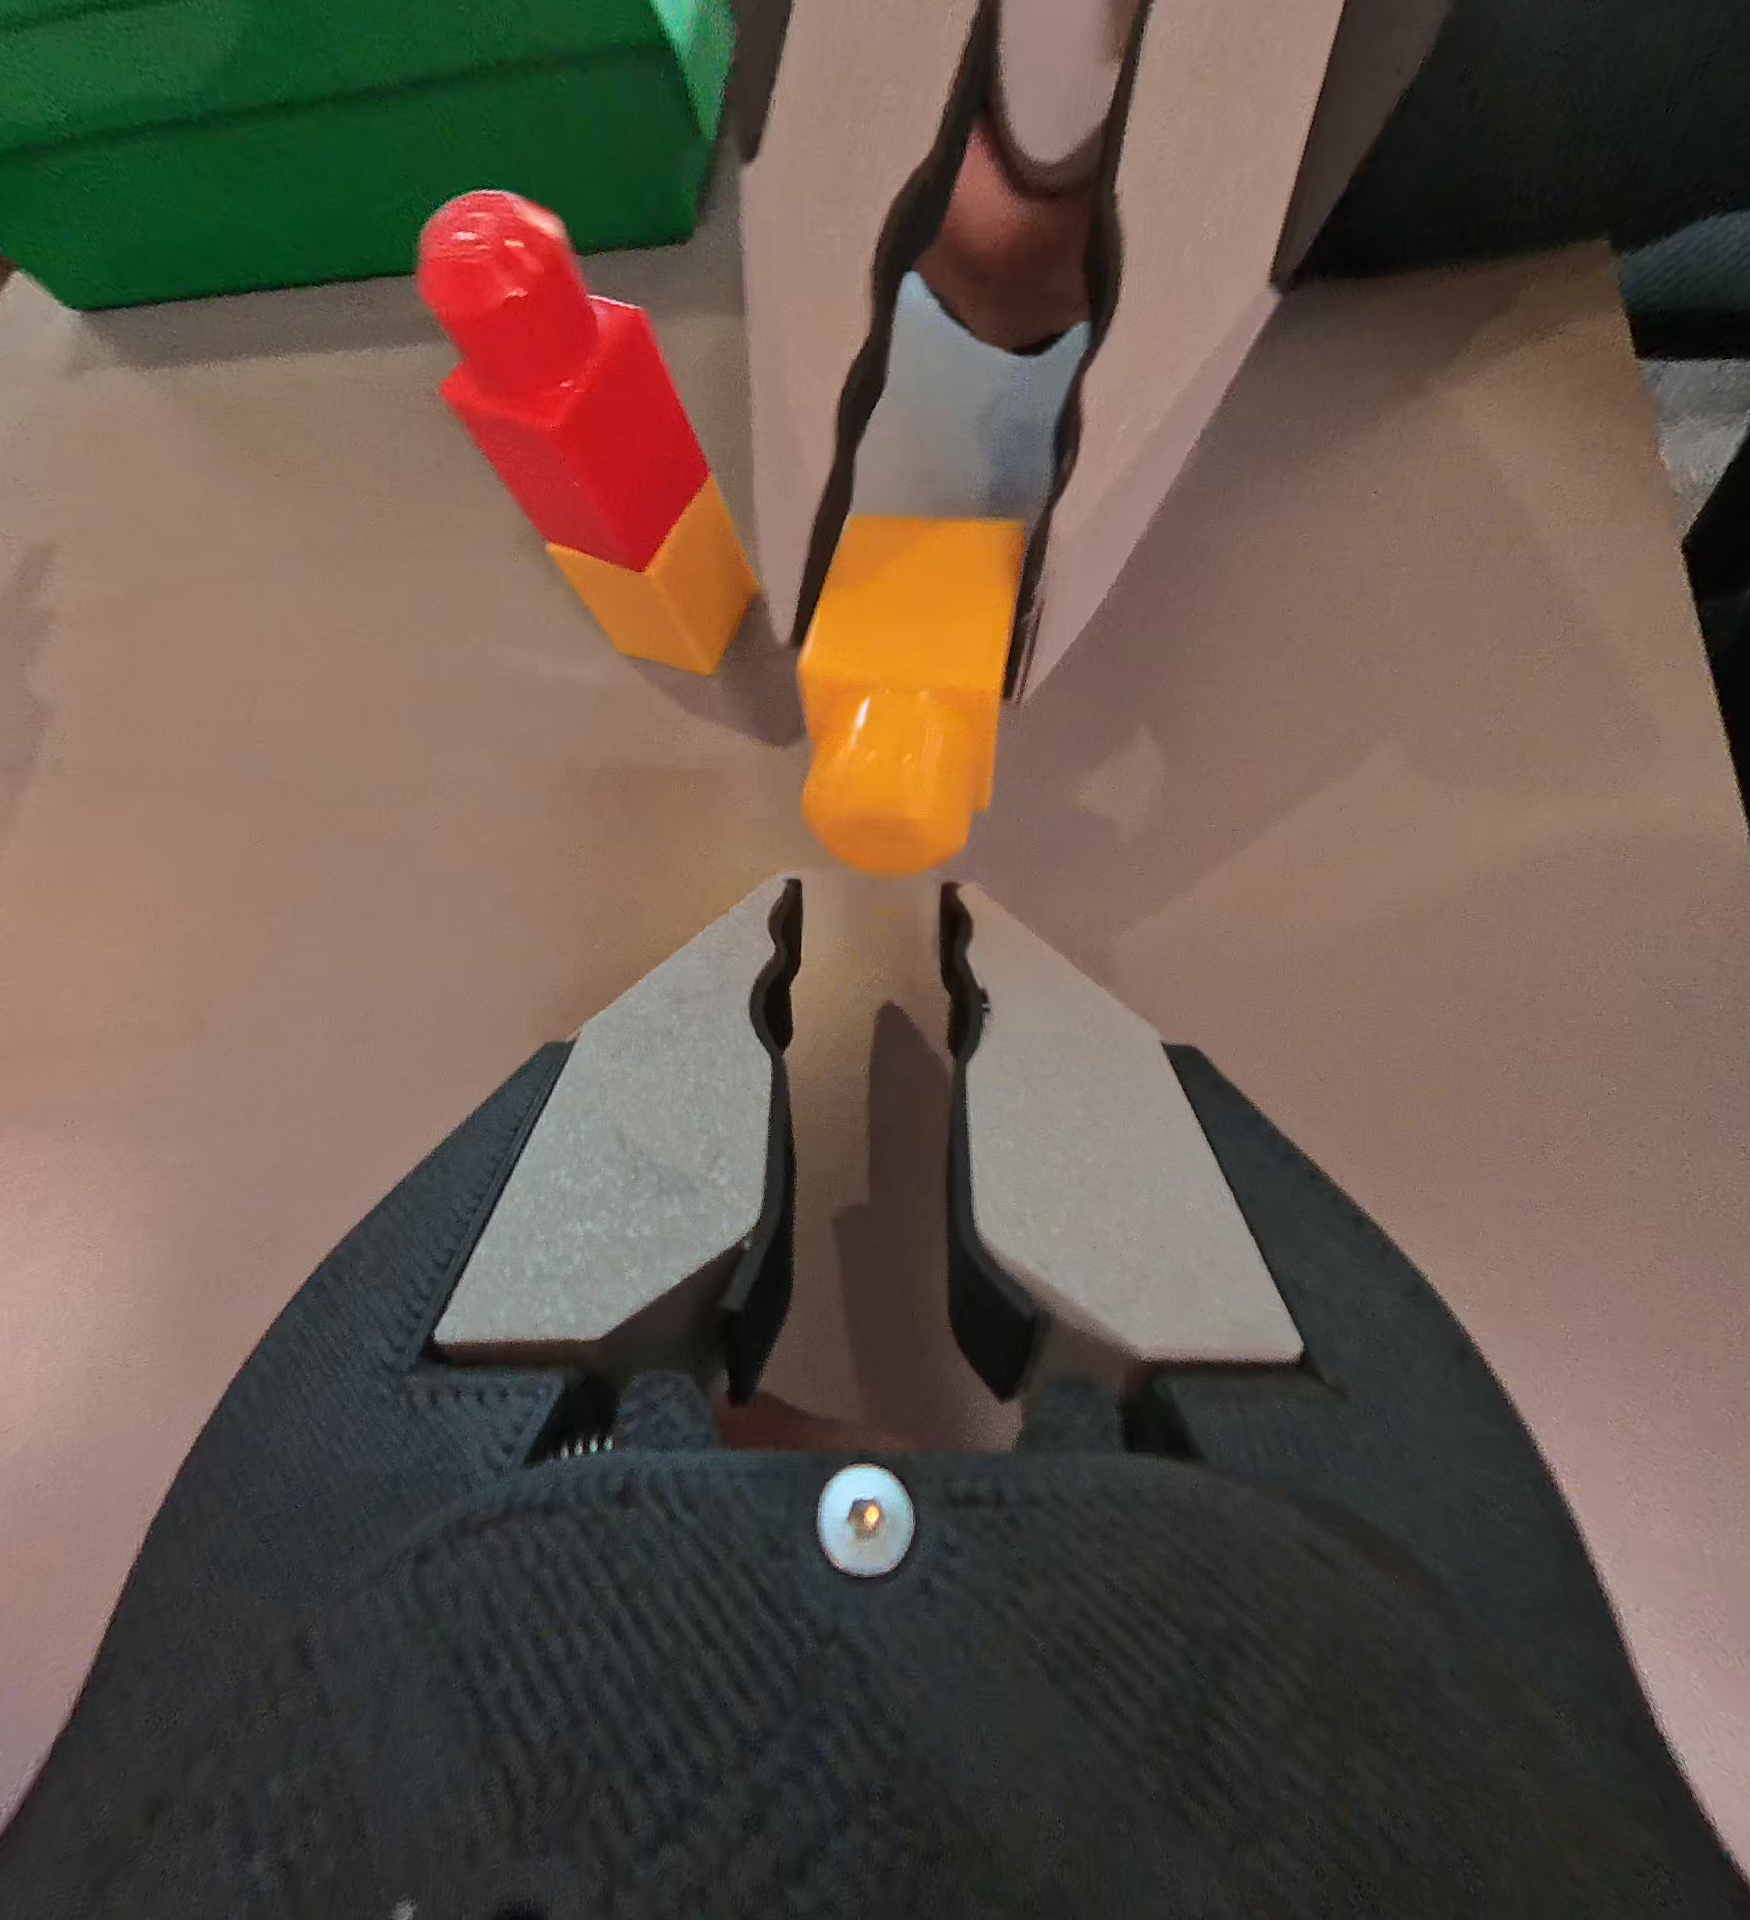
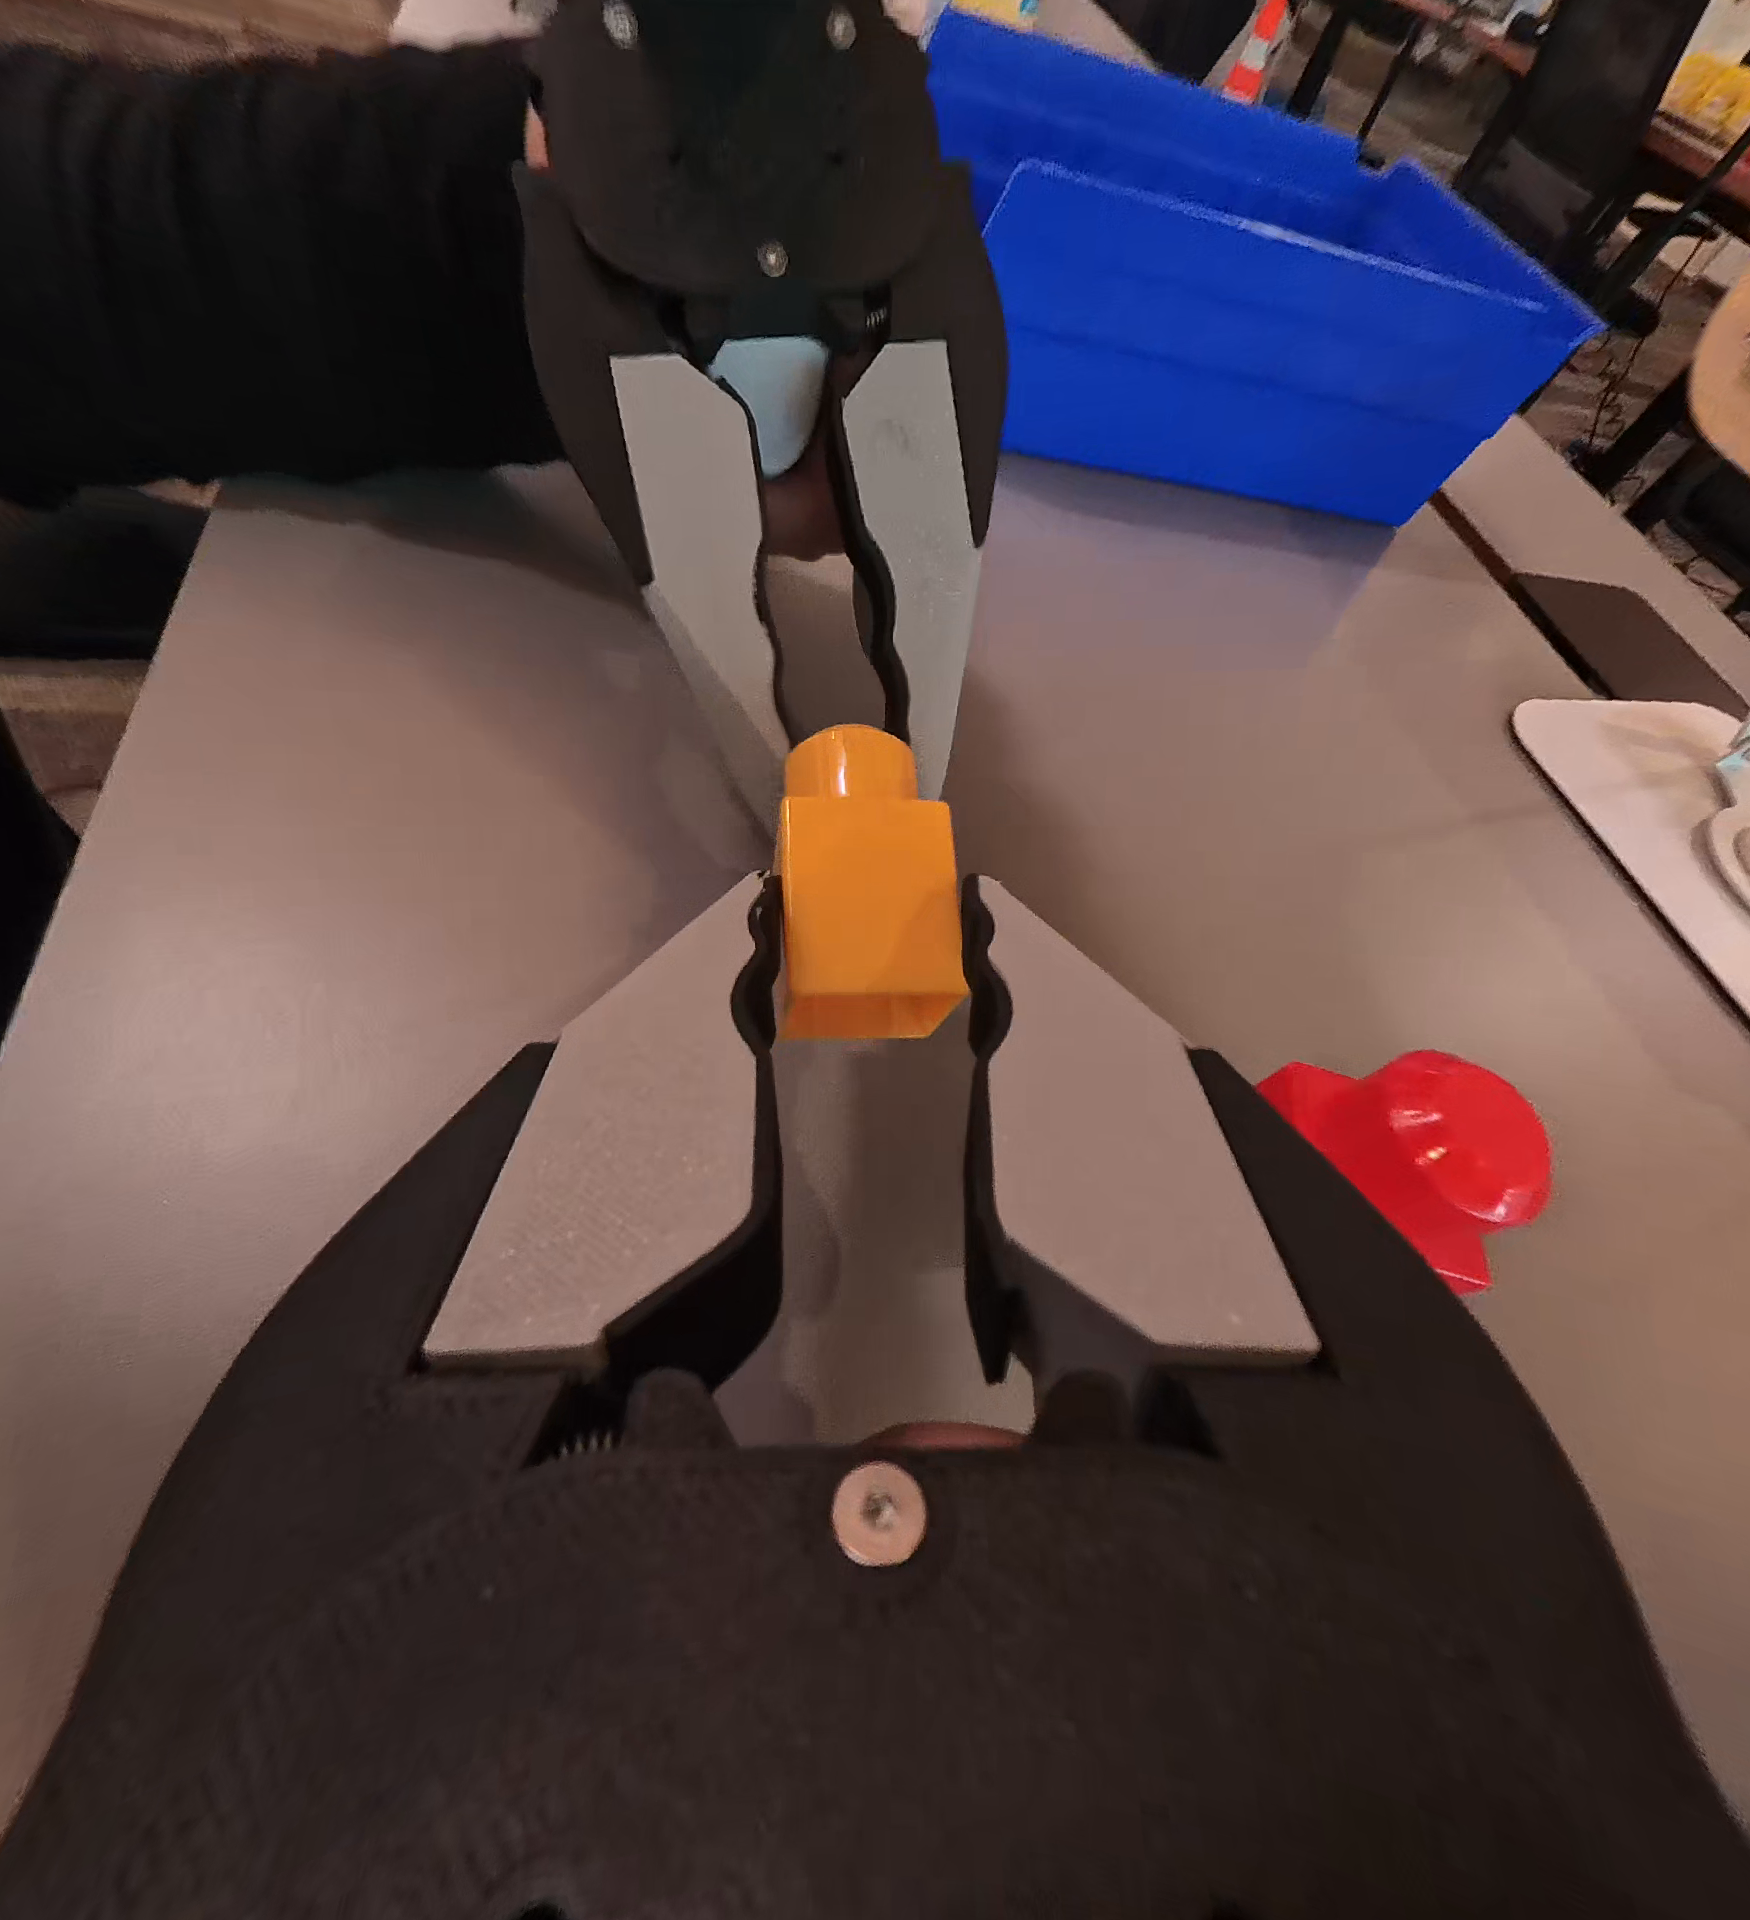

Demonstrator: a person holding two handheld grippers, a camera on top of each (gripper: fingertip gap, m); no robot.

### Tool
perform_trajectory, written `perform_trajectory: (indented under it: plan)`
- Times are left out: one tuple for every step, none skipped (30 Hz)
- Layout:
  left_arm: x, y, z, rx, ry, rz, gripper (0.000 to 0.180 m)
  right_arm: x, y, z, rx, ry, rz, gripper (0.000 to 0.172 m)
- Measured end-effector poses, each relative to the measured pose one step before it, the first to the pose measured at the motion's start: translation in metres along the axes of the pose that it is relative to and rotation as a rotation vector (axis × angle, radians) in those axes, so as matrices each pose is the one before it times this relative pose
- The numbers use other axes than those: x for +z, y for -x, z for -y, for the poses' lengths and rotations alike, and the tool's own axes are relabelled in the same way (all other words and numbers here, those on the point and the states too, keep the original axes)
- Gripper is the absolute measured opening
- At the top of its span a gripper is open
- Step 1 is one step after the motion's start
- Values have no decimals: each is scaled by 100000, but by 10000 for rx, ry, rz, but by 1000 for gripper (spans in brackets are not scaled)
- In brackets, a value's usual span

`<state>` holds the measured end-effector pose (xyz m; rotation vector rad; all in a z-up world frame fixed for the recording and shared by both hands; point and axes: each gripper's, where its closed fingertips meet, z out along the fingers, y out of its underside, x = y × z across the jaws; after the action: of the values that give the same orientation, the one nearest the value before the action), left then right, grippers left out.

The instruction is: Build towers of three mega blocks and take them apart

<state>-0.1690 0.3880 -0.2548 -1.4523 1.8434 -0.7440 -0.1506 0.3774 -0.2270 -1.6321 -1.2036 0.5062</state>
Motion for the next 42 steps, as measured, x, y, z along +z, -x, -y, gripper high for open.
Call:
perform_trajectory:
  plan:
    - [-302, 424, 34, -141, -156, 89, 22, -300, -142, 413, 164, -258, 23, 32]
    - [-238, 305, 199, -172, -229, 14, 17, -272, -114, 479, 173, -293, 44, 32]
    - [-194, 177, 389, -208, -321, -53, 12, -222, -21, 437, 173, -274, 85, 32]
    - [-139, 2, 471, -234, -336, -148, 7, -185, -32, 342, 148, -219, 66, 32]
    - [-112, -81, 419, -221, -284, -169, 4, -139, -122, 262, 86, -174, -29, 32]
    - [-120, -152, 337, -177, -220, -174, 4, -109, -182, 184, 40, -134, -85, 32]
    - [-115, -194, 309, -132, -189, -174, 4, -95, -157, 128, 26, -97, -73, 32]
    - [-116, -182, 399, -99, -236, -133, 3, -52, -78, 72, 40, -64, -23, 32]
    - [-121, -141, 526, -101, -309, -103, 2, -15, 13, 11, 65, -22, 37, 32]
    - [-116, -111, 573, -125, -310, -83, 0, 38, 49, -70, 50, 17, 56, 32]
    - [-121, -19, 465, -112, -247, -31, 0, 6, -134, -92, 2, 30, -66, 32]
    - [-127, 17, 405, -61, -230, 1, 0, 8, -39, -135, -7, 41, 3, 32]
    - [-99, -156, 389, -47, -231, -102, 0, 81, 57, -179, 52, 75, 62, 32]
    - [-39, -308, 333, -64, -196, -189, 0, 136, 115, -161, 38, 71, 76, 32]
    - [41, -230, 196, -69, -110, -125, 0, 189, 153, -139, -22, 61, 53, 31]
    - [95, 20, 6, -26, 2, 36, 0, 164, 3, -236, -73, 143, -55, 31]
    - [72, 209, -151, 31, 76, 152, 0, 117, -161, -264, -159, 139, -168, 31]
    - [57, 119, -193, 37, 91, 79, 0, 81, -77, -168, -74, 80, -77, 31]
    - [29, 34, -119, -11, 32, 1, 0, 68, 35, -139, 59, 57, 52, 31]
    - [-4, 37, -36, -58, -10, -16, 0, 4, -12, -1, 94, -14, 36, 31]
    - [-23, 104, 25, -57, -22, 28, 0, -16, -65, 109, 38, -71, -17, 31]
    - [-63, 175, 73, -21, -23, 95, 0, -44, -21, 122, -5, -63, -13, 31]
    - [-84, 176, 29, 22, 15, 110, 5, -46, 36, 151, -20, -66, 13, 31]
    - [-112, 107, -128, 48, 96, 57, 12, -67, 7, 197, -11, -93, -14, 31]
    - [-109, 5, -265, 41, 152, -11, 18, -88, 1, 204, 33, -103, 11, 31]
    - [-48, -140, -347, 16, 169, -109, 26, -91, 37, 146, 106, -84, 78, 31]
    - [26, -133, -370, 9, 169, -117, 34, -105, -5, 150, 134, -92, 65, 31]
    - [135, 54, -248, 23, 99, 9, 38, -101, -1, 155, 104, -114, 54, 31]
    - [189, 48, -106, 32, 19, 30, 39, -81, 41, 129, 91, -83, 74, 31]
    - [232, -95, -39, 23, -7, -49, 39, -53, 113, 118, 89, -89, 101, 31]
    - [230, -153, 1, 48, -9, -53, 41, -11, 249, 114, 111, -83, 193, 31]
    - [207, -176, 99, 109, -52, -35, 41, 30, 301, 68, 117, -42, 218, 31]
    - [182, -264, 182, 141, -108, -63, 41, 37, 186, 61, 53, -43, 120, 31]
    - [167, -329, 192, 139, -112, -99, 40, 47, 129, 6, 13, -20, 77, 31]
    - [145, -324, 177, 141, -95, -95, 40, 56, 50, -96, 24, 47, 30, 31]
    - [121, -224, 162, 144, -88, -37, 40, 94, 33, -160, 21, 74, 27, 31]
    - [75, -36, 131, 116, -62, 56, 38, 80, 113, -93, 16, 34, 76, 31]
    - [8, 97, 87, 75, -26, 89, 34, 78, 146, -85, 43, 19, 98, 31]
    - [-54, 15, 74, 17, -26, -12, 32, 76, 80, -126, 73, 44, 79, 31]
    - [-53, -104, 41, -64, -16, -115, 32, 53, 142, -59, 104, 19, 133, 31]
    - [-18, -34, -32, -100, 22, -76, 31, 23, 34, -31, 123, 7, 64, 31]
    - [8, 49, -98, -78, 79, -10, 31, 43, -50, -76, 86, 24, 9, 31]
